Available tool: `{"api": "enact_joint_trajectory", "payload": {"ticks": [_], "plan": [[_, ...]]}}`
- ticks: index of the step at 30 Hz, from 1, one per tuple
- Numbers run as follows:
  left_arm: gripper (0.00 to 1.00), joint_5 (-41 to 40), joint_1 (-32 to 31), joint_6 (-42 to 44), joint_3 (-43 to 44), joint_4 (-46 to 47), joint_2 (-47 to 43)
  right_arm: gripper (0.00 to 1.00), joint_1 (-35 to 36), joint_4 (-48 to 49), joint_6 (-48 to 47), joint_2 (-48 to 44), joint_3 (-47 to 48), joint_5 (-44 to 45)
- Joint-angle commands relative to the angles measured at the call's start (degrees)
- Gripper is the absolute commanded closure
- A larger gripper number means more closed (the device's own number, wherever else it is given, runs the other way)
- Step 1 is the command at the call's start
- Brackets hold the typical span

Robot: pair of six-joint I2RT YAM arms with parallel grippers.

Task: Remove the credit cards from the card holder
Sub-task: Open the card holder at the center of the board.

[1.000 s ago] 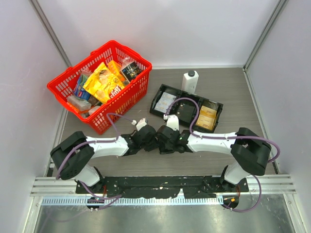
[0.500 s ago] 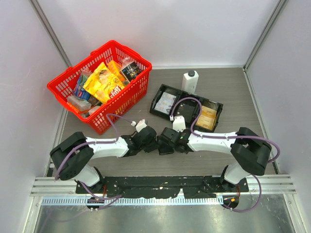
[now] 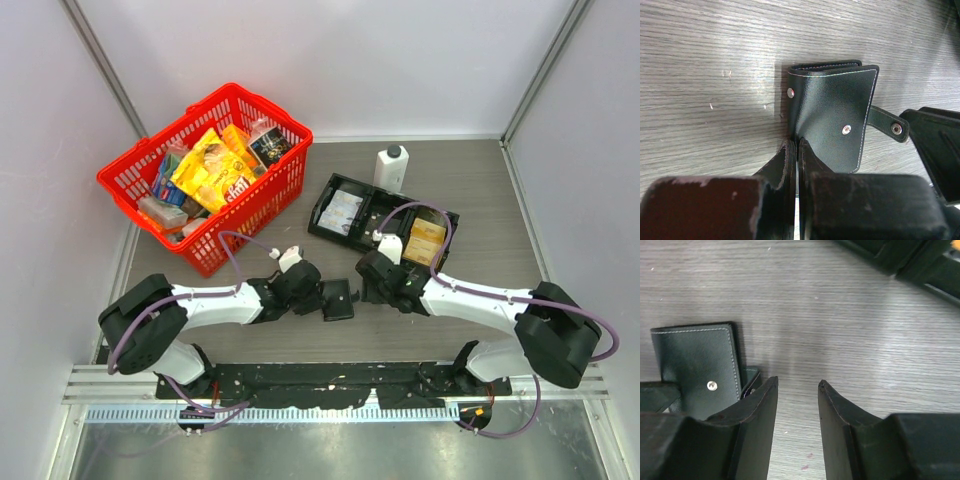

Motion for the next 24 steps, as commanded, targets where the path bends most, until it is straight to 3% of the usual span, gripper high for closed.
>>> {"api": "enact_joint_trajectory", "payload": {"ticks": [1,9,14,19,24], "plan": [[1.00,-2.2,-0.3,2.9,0.2,-5.9,-0.2,0.57,0.1,6.3,-0.7,-1.4,-0.9,-5.1],[1.00,-2.8,-0.2,3.1,0.6,-6.6,-0.3,0.37,0.3,8.7,-0.4,-6.9,-1.0,-6.7],[1.00,-3.0,-0.4,3.3,0.9,-6.9,-0.1,0.31,1.0,9.4,-1.4,-5.0,-0.2,-8.3],[1.00,-3.0,-0.4,3.2,0.9,-7.1,-0.2,0.34,1.5,6.7,-1.1,0.1,1.4,-6.8],[1.00,-3.4,-0.4,3.7,1.0,-7.3,-0.6,0.53,1.4,6.2,-0.2,1.6,-0.2,-6.1]]}}
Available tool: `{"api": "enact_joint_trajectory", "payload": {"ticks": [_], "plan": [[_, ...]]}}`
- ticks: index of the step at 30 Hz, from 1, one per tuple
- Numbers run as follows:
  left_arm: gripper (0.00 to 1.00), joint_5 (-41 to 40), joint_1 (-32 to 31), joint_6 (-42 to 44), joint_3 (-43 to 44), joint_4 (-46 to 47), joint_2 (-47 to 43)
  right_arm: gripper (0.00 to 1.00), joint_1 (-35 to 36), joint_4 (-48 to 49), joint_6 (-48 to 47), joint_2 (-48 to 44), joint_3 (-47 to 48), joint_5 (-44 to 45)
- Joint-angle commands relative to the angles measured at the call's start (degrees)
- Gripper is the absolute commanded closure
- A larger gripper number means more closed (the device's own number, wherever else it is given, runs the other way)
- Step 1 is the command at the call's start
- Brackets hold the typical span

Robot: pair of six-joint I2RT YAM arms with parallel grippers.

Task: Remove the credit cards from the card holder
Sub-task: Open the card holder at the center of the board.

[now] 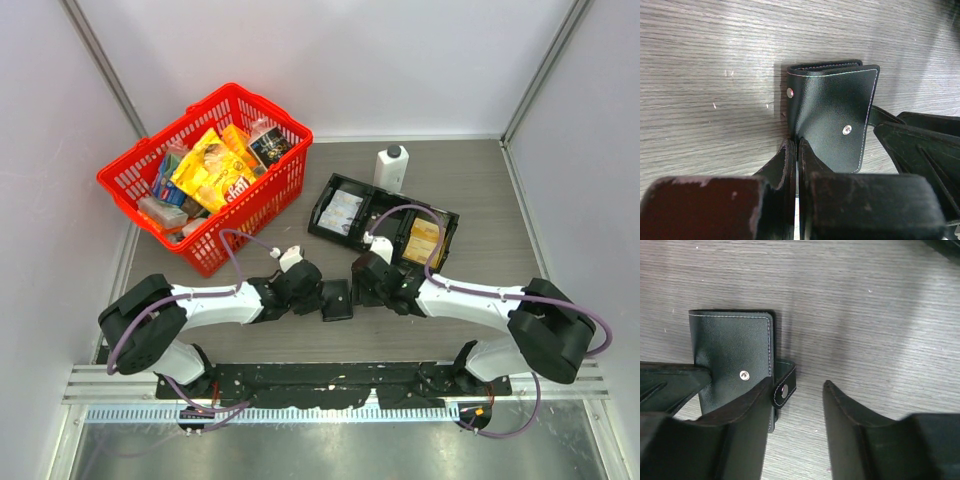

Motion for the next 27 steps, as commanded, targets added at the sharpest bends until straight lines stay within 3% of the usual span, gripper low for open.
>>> {"api": "enact_joint_trajectory", "payload": {"ticks": [1,7,12,16,20,22,24,27], "plan": [[1.00,-2.9,-0.1,2.6,0.3,-5.7,-0.5,0.57,-0.1,-0.3,0.4,0.1,0.3,1.2],[1.00,-3.0,-0.1,5.0,1.3,-6.7,-0.9,0.83,-3.4,5.4,0.2,-2.6,-4.4,-5.0],[0.97,-3.9,-0.2,8.1,3.0,-8.6,-2.4,0.95,-6.4,12.4,0.8,-4.8,-9.4,-10.7],[0.73,-8.5,-1.5,10.1,6.2,-13.3,-4.6,0.99,-8.8,20.0,2.6,-7.5,-14.0,-14.8],[0.25,-13.7,-4.8,11.9,10.9,-19.0,-4.9,0.99,-10.0,27.3,5.2,-9.1,-18.1,-18.8],[0.09,-16.2,-6.5,12.4,13.7,-22.1,-3.7,0.99,-10.0,29.4,6.0,-9.5,-19.2,-19.4],[0.01,-18.3,-8.0,12.4,16.4,-24.6,-1.7,0.99,-10.2,31.2,6.3,-9.7,-20.0,-19.6],[0.00,-19.6,-9.5,12.4,20.5,-27.0,1.9,0.99,-10.1,33.2,7.0,-9.7,-21.2,-19.7]]}}
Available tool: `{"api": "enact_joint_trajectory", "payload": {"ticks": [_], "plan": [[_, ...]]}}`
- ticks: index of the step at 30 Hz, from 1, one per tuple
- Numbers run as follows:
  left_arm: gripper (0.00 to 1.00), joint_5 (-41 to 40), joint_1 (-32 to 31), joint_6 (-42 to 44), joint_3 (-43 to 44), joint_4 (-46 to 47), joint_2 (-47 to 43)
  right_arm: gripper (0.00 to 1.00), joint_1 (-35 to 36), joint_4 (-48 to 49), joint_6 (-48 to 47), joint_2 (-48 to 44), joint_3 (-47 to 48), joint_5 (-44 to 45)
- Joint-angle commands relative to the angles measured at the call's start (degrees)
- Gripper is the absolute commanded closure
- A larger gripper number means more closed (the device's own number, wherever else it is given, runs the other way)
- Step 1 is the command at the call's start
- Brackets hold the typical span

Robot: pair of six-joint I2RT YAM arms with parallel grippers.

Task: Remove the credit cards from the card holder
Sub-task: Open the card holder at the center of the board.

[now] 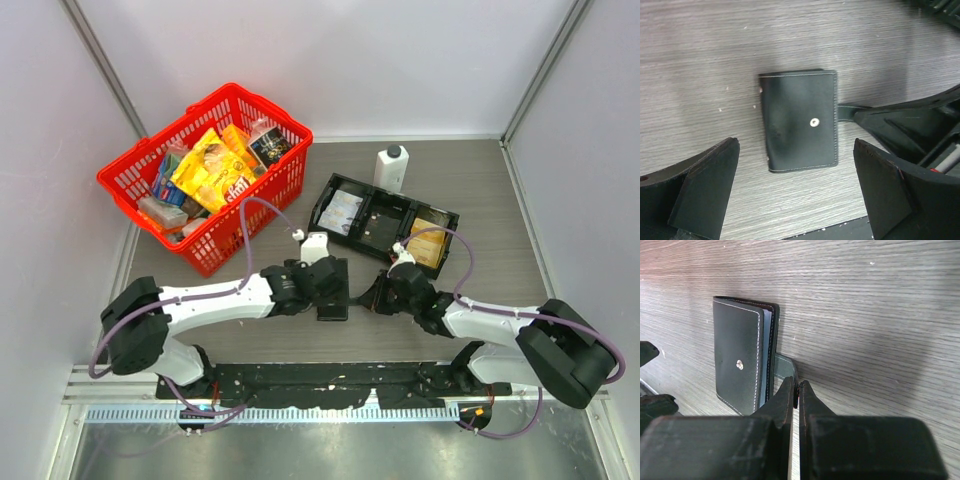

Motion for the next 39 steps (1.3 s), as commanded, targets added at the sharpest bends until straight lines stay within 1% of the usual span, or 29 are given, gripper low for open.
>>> {"api": "enact_joint_trajectory", "payload": {"ticks": [1,7,12,23,33,36,39], "plan": [[0.00,-6.8,-2.5,1.7,6.4,-6.5,4.7,0.99,-0.2,7.7,2.0,-1.3,-1.2,-1.6],[0.00,-9.5,-3.2,2.5,13.5,-10.7,12.9,0.99,-0.1,8.5,2.1,-1.0,-1.9,-1.5],[0.00,-10.0,-3.7,2.9,15.9,-12.4,17.1,0.99,-0.2,8.5,2.0,-0.9,-2.0,-1.3],[0.00,-8.0,-4.6,2.9,18.0,-10.9,20.8,0.99,-0.2,8.6,1.8,0.7,-1.8,-1.5],[0.00,-10.6,-4.6,1.6,18.0,-12.0,23.5,0.99,-0.1,7.8,1.3,0.8,-1.4,-1.5],[0.05,-11.5,-4.7,1.3,17.3,-12.1,21.8,0.99,-0.2,7.1,1.0,0.6,-1.2,-1.4],[0.12,-12.5,-4.6,1.0,16.2,-12.1,18.9,0.99,-0.1,6.4,0.5,0.4,-1.0,-1.2]]}}
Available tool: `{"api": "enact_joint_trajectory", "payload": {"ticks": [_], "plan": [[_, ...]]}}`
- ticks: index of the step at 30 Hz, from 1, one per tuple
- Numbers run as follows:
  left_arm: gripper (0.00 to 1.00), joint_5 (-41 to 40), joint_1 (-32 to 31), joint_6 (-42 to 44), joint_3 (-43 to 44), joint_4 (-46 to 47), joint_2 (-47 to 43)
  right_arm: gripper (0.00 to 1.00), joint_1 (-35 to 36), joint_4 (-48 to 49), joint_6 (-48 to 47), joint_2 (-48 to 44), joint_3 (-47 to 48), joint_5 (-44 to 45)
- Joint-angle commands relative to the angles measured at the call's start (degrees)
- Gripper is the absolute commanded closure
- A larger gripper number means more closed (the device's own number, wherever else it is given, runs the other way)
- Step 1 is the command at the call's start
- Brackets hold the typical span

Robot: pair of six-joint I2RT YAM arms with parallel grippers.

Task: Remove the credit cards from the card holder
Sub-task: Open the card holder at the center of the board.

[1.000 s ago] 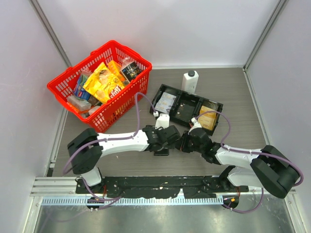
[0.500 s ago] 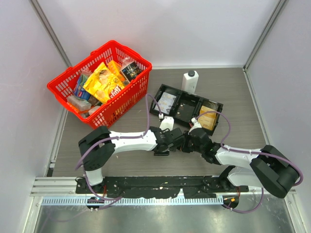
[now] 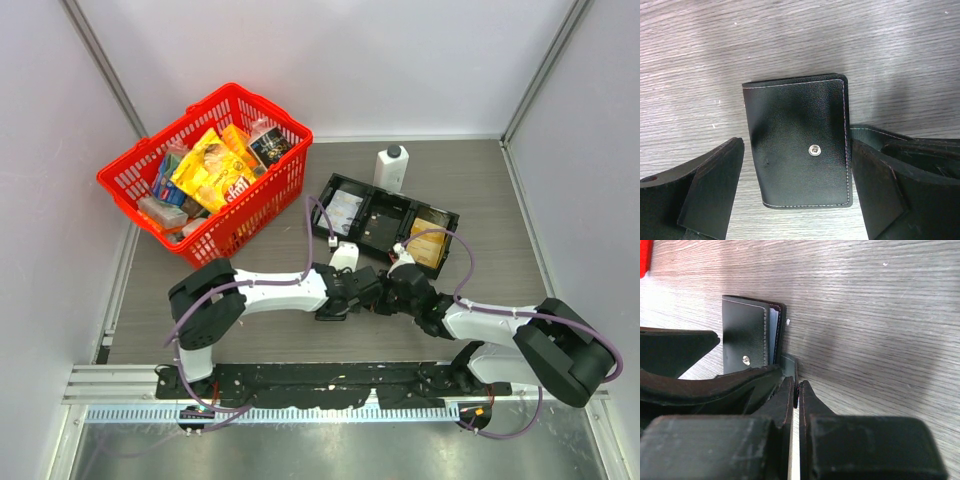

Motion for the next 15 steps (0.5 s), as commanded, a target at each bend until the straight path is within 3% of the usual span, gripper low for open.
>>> {"api": "enact_joint_trajectory", "payload": {"ticks": [1,15], "plan": [[0.15,-4.9,-0.2,-1.1,-0.8,-0.8,-5.3,0.99,-0.1,0.6,-1.1,0.0,1.0,0.3],[0.46,-6.2,2.8,-3.1,-9.4,0.0,-16.1,0.99,-0.5,-2.6,-1.3,-0.1,2.2,1.9]]}}
